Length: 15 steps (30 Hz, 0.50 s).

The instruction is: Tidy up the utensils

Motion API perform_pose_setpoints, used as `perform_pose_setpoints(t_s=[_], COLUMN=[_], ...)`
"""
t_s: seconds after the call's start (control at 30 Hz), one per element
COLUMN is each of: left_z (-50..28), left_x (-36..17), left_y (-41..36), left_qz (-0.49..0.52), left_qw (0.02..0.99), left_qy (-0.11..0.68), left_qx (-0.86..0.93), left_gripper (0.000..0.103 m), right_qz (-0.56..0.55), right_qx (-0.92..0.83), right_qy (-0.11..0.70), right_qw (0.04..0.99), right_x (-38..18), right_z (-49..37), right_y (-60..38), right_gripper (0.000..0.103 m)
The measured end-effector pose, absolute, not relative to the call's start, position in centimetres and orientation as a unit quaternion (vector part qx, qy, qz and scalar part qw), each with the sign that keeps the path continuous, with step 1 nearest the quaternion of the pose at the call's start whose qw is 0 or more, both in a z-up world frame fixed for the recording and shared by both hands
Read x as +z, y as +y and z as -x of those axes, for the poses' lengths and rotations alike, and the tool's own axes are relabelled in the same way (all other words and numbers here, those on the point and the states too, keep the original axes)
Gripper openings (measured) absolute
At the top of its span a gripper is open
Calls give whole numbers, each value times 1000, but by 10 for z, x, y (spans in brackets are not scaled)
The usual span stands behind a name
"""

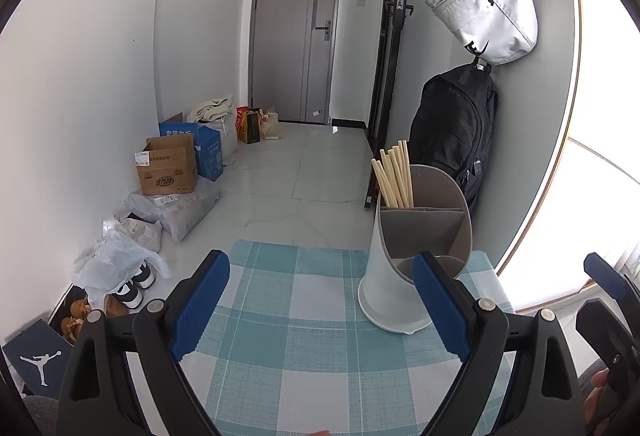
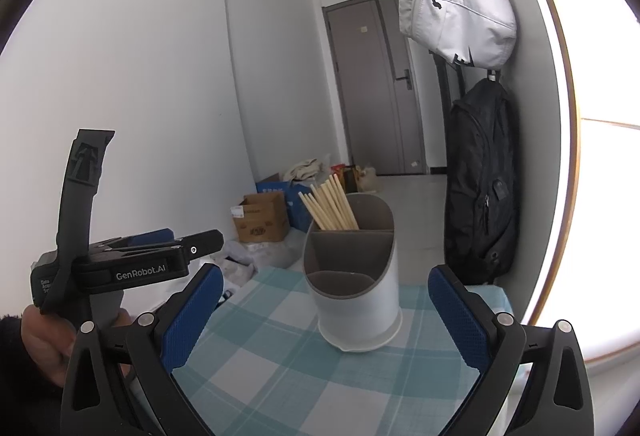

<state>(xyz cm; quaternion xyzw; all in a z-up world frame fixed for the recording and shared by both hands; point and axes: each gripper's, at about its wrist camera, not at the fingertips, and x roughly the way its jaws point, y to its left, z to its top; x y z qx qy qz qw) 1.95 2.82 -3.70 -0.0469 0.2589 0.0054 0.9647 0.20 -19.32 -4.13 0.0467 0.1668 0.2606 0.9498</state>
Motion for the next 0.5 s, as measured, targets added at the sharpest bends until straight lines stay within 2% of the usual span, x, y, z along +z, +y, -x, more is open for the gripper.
perform_pose_setpoints(t_s=[0.5], left_z=[-20], left_x=[-37], left_y=[26], left_qz=[45], left_qw=[964], left_qy=[260], left_qx=[8], left_gripper=[90], right_qz=[-46], right_qx=[262], right_qy=[166], right_qw=[950], right_x=[-41], right_z=[-1], right_y=[-193], right_gripper=[103])
